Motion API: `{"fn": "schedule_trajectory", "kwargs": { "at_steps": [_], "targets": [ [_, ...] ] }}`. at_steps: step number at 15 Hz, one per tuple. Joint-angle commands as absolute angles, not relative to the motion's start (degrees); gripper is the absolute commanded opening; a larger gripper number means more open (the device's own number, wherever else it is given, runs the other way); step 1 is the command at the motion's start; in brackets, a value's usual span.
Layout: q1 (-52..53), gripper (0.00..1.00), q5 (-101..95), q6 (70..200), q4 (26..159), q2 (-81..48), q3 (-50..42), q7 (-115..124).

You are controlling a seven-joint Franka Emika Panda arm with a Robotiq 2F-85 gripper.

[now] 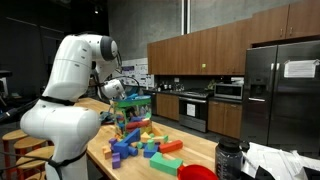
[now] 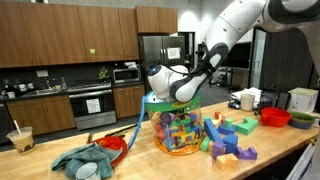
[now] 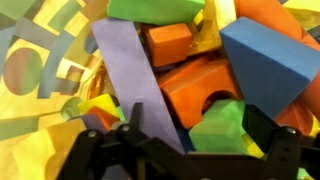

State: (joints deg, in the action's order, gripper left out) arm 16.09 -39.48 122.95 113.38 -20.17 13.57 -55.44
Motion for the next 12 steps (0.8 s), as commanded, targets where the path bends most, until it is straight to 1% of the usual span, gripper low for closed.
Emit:
{"fn": "schedule_trajectory", "kwargs": {
  "at_steps": [1, 11, 12],
  "targets": [
    [15.83, 1.00, -40.67, 124.13, 114.51, -19.51, 13.65, -54.03],
    [15.73, 1.00, -36.18, 123.45, 115.31, -19.24, 14.44, -54.25],
    [15.74, 0.75, -36.31, 123.54, 115.33, -19.25, 14.41, -54.18]
  ]
}}
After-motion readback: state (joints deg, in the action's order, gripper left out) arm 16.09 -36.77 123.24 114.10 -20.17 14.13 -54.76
